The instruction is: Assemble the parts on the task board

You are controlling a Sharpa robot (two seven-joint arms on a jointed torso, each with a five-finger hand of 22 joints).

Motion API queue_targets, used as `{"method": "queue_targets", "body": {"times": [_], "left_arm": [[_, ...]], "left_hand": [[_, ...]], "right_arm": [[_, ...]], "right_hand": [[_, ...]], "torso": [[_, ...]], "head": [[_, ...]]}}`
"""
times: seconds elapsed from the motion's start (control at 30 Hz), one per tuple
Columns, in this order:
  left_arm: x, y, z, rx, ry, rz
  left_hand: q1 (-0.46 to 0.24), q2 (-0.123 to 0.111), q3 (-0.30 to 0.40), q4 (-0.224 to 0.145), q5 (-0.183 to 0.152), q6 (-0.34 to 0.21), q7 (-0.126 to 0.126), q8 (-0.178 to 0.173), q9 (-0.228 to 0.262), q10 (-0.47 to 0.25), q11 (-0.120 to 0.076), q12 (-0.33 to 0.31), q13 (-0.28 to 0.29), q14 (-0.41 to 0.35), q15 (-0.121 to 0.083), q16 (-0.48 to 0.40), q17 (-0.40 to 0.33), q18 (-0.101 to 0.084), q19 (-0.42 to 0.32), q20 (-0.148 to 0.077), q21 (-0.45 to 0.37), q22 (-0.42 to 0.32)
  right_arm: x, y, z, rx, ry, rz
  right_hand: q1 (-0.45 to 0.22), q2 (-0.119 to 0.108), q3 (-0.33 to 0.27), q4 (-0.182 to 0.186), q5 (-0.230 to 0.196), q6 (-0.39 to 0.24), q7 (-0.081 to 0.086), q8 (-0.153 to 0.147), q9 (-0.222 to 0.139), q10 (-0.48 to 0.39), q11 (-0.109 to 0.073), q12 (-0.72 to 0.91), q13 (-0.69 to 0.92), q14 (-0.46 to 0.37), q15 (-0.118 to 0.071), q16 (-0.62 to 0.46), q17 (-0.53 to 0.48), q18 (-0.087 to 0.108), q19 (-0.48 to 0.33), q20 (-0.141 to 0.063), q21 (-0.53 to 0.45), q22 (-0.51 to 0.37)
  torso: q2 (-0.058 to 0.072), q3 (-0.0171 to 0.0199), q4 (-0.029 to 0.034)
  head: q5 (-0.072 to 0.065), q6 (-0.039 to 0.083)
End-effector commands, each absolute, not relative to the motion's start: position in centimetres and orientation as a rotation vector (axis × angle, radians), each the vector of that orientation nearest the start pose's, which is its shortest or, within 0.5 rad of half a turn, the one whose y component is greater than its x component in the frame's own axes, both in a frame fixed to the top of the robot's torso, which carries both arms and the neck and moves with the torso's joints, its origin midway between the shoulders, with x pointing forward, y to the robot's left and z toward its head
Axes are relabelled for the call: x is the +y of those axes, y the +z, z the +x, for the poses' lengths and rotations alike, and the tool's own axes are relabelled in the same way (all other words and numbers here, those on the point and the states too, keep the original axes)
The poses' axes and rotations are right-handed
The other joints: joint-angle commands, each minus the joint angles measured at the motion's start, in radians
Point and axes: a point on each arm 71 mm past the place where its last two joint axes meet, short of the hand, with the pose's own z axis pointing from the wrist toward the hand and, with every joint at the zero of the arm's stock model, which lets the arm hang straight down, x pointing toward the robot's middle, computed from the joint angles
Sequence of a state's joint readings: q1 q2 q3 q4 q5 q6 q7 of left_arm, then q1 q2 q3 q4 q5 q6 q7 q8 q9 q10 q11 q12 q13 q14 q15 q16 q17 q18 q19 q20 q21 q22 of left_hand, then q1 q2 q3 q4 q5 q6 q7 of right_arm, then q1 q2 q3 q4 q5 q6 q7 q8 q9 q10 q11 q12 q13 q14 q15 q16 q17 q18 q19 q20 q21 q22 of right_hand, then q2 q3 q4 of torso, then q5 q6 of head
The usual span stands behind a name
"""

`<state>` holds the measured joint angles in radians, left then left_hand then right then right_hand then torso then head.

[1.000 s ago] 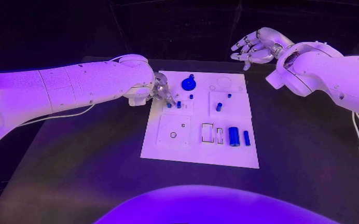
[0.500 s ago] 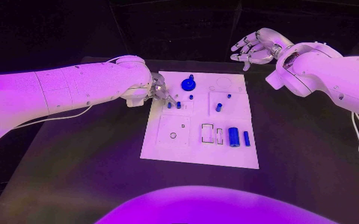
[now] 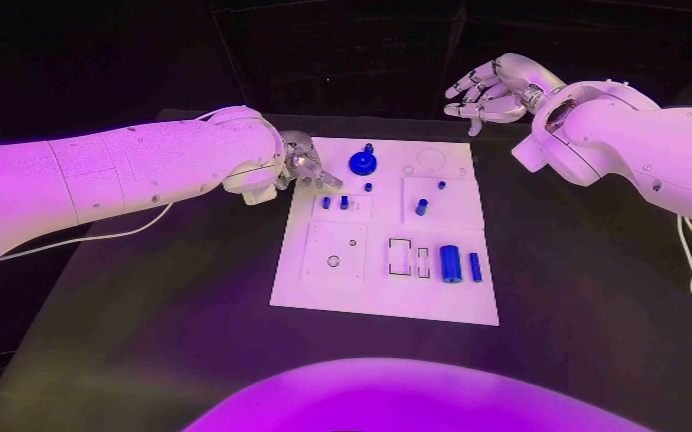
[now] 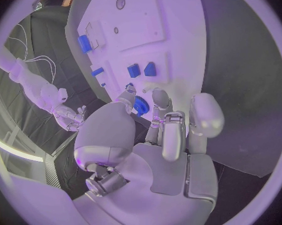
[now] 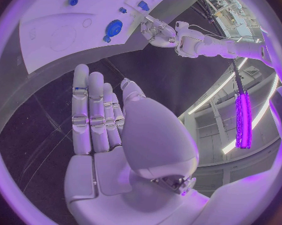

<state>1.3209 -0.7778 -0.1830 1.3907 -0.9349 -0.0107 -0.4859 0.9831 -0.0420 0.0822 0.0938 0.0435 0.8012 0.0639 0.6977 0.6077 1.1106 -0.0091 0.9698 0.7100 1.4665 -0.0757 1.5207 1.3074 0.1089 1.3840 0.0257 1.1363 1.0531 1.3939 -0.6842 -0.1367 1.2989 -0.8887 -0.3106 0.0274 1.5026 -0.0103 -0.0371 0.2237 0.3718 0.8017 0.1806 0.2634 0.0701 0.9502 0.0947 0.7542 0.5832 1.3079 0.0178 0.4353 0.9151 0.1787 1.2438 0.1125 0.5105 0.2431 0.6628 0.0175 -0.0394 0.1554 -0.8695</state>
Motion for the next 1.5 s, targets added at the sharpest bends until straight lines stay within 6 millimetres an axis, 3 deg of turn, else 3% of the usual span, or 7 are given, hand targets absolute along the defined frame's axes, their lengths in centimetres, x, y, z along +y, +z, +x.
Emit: {"method": "queue_targets", "body": {"times": [0.03,0.1,0.27,0.57,0.83,1.13,1.5], "left_arm": [[22.1,-20.8,51.1,2.082,-0.680,-0.431],[21.5,-20.4,51.2,2.028,-0.786,-0.417],[20.3,-19.2,51.4,1.861,-0.970,-0.328],[18.5,-19.3,50.8,1.693,-0.998,-0.020],[16.7,-20.8,50.6,1.736,-0.914,0.201],[16.4,-21.7,51.7,1.791,-0.791,0.269],[15.8,-22.3,52.5,1.840,-0.680,0.346]], "left_hand": [[0.095,0.026,-0.008,-0.028,0.008,-0.063,0.043,-0.048,-0.033,-0.099,0.040,-0.072,-0.059,0.005,0.035,-0.141,0.064,0.043,-0.127,0.027,-0.255,-0.258],[0.176,0.057,0.023,-0.065,0.007,-0.074,0.049,-0.063,-0.047,-0.127,0.046,-0.087,-0.070,-0.032,0.042,-0.204,0.002,0.064,-0.180,0.037,-0.368,-0.372],[0.334,0.075,0.104,-0.155,0.007,-0.076,0.079,-0.134,-0.115,-0.221,0.071,-0.187,-0.137,-0.134,0.063,-0.353,-0.136,0.067,-0.216,0.055,-0.431,-0.411],[0.381,0.007,0.178,-0.221,0.003,-0.026,0.100,-0.297,-0.270,-0.246,0.107,-0.422,-0.340,-0.270,0.093,-0.581,-0.359,0.072,-0.247,0.088,-0.493,-0.448],[0.360,-0.046,0.185,-0.225,0.005,0.020,0.094,-0.385,-0.358,-0.232,0.107,-0.539,-0.457,-0.093,0.087,-0.385,-0.230,0.074,-0.147,0.085,-0.444,-0.428],[0.352,-0.050,0.182,-0.205,0.004,0.074,0.087,-0.426,-0.405,-0.195,0.101,-0.589,-0.518,0.010,0.078,-0.237,-0.105,0.034,-0.007,0.074,-0.214,-0.203],[0.366,-0.039,0.207,-0.208,0.004,0.108,0.079,-0.441,-0.425,-0.161,0.097,-0.618,-0.552,0.022,0.073,-0.223,-0.100,0.027,0.013,0.068,-0.177,-0.164]], "right_arm": [[-18.7,-13.1,54.8,1.655,0.903,0.222],[-18.7,-13.1,54.8,1.655,0.903,0.222],[-18.7,-13.1,54.8,1.654,0.904,0.221],[-18.6,-13.1,54.8,1.652,0.907,0.220],[-18.5,-13.3,54.8,1.654,0.911,0.219],[-18.5,-13.3,54.8,1.652,0.909,0.221],[-18.3,-13.3,54.8,1.654,0.911,0.219]], "right_hand": [[0.007,0.004,-0.007,0.000,0.002,-0.008,0.001,0.006,-0.001,-0.006,-0.001,0.003,-0.002,-0.005,-0.002,0.006,-0.001,0.003,0.007,0.001,-0.005,-0.001],[0.007,0.004,-0.007,0.000,0.002,-0.009,0.001,0.006,-0.001,-0.006,-0.001,0.003,-0.002,-0.005,-0.001,0.006,-0.001,0.003,0.007,0.001,-0.006,-0.001],[0.010,0.004,-0.007,-0.001,0.003,-0.009,0.001,0.007,-0.001,-0.006,-0.001,0.003,-0.003,-0.005,-0.002,0.006,-0.001,0.003,0.007,0.001,-0.006,-0.001],[0.013,0.004,-0.006,-0.002,0.003,-0.009,0.001,0.007,-0.001,-0.007,-0.001,0.004,-0.004,-0.006,-0.002,0.006,-0.001,0.003,0.007,0.001,-0.006,-0.001],[0.013,0.004,-0.006,-0.002,0.003,-0.009,0.001,0.007,-0.001,-0.007,-0.001,0.004,-0.004,-0.006,-0.002,0.006,-0.001,0.003,0.007,0.001,-0.006,-0.001],[0.015,0.005,-0.005,-0.003,0.004,-0.009,0.001,0.007,-0.001,-0.007,-0.001,0.004,-0.004,-0.006,-0.002,0.006,-0.001,0.003,0.007,0.001,-0.006,-0.001],[0.016,0.006,-0.005,-0.003,0.004,-0.009,0.001,0.008,-0.001,-0.007,-0.001,0.004,-0.005,-0.006,-0.002,0.006,-0.001,0.003,0.007,0.001,-0.006,-0.001]], "torso": [[-0.001,0.0015,-0.0008],[0.000,0.0006,-0.0011],[0.000,-0.0003,-0.0007],[0.000,-0.0001,-0.0006],[0.000,-0.0001,-0.0010],[0.001,0.0004,-0.0009],[0.000,0.0004,-0.0016]], "head": [[-0.004,0.007],[-0.006,0.007],[-0.015,0.020],[-0.022,0.031],[-0.020,0.036],[-0.021,0.037],[-0.021,0.035]]}}
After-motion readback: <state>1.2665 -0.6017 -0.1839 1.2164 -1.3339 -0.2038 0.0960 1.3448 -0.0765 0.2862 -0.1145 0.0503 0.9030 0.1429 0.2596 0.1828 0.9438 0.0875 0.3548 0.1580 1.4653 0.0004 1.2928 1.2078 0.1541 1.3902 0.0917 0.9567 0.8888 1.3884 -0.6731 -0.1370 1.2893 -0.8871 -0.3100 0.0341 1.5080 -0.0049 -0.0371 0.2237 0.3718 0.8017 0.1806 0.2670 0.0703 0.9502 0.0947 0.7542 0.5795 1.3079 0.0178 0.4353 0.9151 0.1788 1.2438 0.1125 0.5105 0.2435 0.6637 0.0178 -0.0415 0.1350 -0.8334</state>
